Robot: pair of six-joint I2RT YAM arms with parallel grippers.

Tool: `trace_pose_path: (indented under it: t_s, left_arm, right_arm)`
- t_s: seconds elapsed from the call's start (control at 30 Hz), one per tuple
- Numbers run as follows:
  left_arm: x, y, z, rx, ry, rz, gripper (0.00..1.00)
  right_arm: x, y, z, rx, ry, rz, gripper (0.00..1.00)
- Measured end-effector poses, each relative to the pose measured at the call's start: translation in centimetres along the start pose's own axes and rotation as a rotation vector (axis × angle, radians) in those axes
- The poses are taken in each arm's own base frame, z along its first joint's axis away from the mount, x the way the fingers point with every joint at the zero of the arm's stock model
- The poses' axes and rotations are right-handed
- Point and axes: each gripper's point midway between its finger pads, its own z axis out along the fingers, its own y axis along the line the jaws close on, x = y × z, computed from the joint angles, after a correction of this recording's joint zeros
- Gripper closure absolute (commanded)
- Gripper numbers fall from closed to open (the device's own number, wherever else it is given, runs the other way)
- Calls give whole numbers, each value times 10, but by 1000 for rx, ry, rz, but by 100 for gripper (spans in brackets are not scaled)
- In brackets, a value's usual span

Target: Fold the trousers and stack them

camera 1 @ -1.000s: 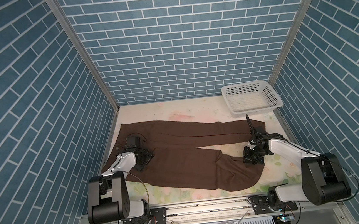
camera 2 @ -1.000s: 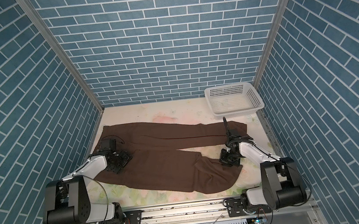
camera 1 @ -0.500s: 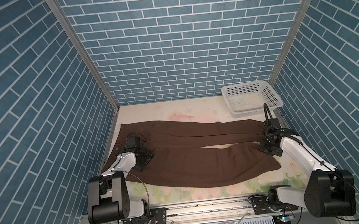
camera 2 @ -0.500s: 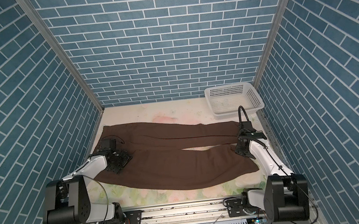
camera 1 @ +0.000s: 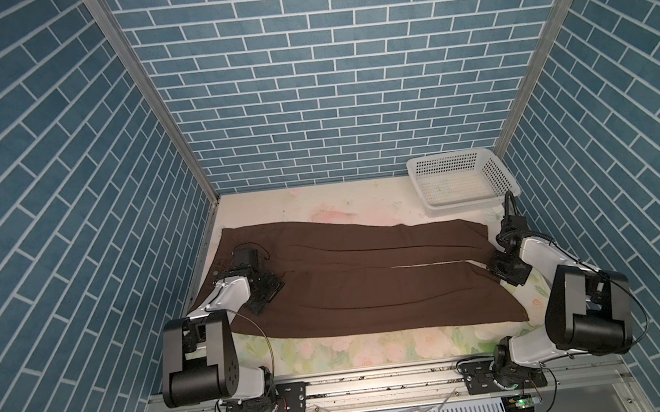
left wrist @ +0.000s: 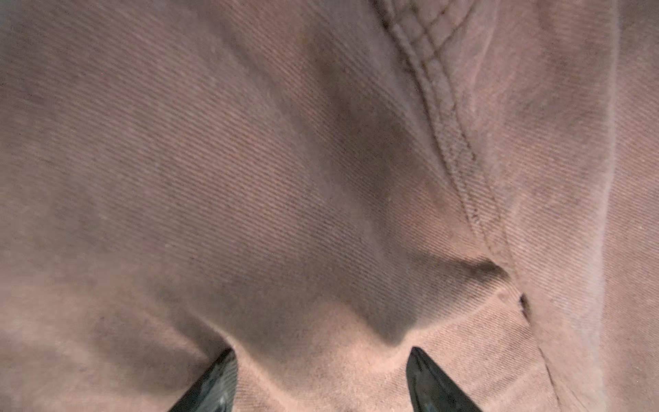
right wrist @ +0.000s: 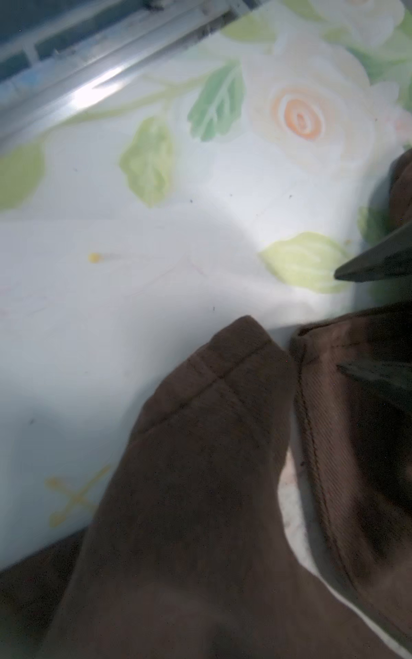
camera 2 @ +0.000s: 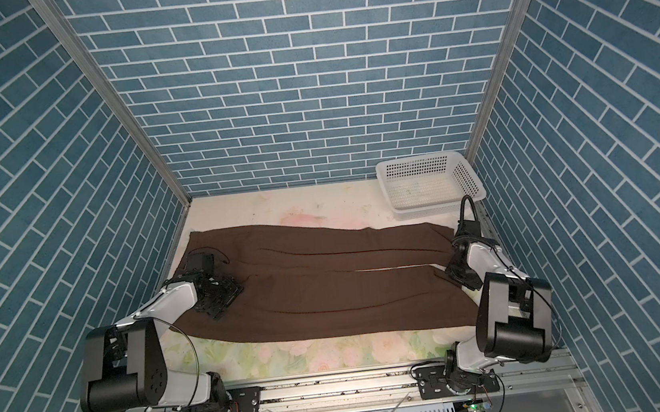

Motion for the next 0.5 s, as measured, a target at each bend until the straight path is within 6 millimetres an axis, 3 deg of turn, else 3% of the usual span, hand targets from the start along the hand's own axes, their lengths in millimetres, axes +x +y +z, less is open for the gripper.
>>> trace_pose_path:
  t_s: [0.07,0.13,0.17,0.3,0.4,0.5]
  left_arm:
    - [-3,-12,-15,19,-34,21,22]
    - [-13,-37,-44,77,-112,61,21]
    - [-20,-53,-63,123,-165,80,21]
    - [-37,-92,-113,256,-288,97,26]
    - [-35,-99,-105,268,-266,82,27]
    - [-19,-105,-76,235,-188,99,27]
  right_arm:
    - [-9,3,-12,-30,-53,9,55]
    - [-17,8,-22,-65,-99,5,81]
    - [-20,11,-25,-86,-114,-6,100]
    - [-27,32,-18,-168,-95,-16,100]
    - [-27,46,-2,-210,-55,-22,100]
    - [-24,58,11,-256,-14,-31,100]
